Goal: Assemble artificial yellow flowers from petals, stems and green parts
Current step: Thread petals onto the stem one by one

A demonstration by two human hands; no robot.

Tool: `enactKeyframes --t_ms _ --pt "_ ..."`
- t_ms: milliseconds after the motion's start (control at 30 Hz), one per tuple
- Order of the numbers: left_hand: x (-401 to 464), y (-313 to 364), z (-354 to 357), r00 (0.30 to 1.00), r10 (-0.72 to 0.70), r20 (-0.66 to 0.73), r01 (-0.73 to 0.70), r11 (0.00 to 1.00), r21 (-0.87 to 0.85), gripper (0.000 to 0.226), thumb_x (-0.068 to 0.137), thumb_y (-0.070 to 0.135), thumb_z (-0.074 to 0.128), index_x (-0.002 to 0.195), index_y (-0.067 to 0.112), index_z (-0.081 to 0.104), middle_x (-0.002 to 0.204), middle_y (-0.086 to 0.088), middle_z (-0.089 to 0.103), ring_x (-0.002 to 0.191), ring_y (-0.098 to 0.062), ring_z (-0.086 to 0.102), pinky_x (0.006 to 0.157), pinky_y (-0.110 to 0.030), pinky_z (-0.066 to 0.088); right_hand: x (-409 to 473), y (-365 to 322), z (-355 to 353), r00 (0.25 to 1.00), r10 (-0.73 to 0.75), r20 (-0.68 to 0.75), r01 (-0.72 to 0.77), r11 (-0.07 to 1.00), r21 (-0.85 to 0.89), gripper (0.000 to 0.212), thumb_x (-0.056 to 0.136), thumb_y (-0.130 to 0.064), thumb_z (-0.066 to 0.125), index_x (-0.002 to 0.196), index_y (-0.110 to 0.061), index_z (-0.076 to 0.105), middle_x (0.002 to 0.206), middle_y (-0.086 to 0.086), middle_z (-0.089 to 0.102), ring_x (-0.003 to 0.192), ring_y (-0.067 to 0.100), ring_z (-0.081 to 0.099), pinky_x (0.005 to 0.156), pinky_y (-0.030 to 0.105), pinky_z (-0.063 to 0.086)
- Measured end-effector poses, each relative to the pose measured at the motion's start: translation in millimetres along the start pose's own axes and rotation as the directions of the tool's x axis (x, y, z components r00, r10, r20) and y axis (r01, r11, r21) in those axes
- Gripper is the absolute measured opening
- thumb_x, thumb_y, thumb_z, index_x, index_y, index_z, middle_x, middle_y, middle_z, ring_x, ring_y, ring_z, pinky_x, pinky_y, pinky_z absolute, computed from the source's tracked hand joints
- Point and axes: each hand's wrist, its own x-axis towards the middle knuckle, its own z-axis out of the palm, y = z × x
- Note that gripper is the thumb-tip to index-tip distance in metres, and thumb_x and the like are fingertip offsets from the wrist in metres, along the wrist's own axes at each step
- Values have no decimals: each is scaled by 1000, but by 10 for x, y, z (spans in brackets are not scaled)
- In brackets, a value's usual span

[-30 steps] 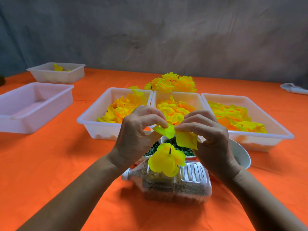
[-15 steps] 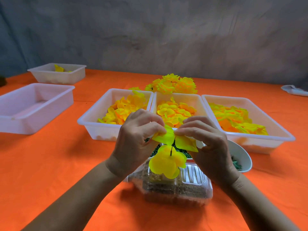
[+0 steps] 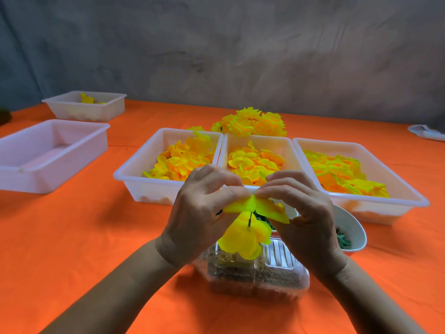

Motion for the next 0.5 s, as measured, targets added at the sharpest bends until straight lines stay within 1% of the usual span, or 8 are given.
enactKeyframes --t_ms 100,267,500 --pt "-1 2 -2 1000 2 7 -2 1000 6 6 76 3 72 81 4 75 86 -8 68 81 -27 61 74 -40 46 -7 -2 -2 1000 8 -22 -8 1000 2 11 72 -13 75 75 -3 72 80 4 70 87 29 63 70 47 51" --pt "4 18 -11 1000 8 -18 -8 1000 -1 8 77 -2 65 77 1 73 85 -9 68 81 -27 61 74 -39 46 0 -28 -7 998 20 -60 -19 1000 17 17 78 -19 69 74 -3 72 82 4 70 86 29 62 73 42 50" --pt "-2 31 1 1000 14 -26 -14 1000 10 7 71 -6 71 74 0 72 85 -7 69 79 -26 61 75 -37 46 -22 -33 1 998 22 -61 -21 1000 20 19 81 -20 71 73 -3 71 82 4 70 87 30 62 72 47 49"
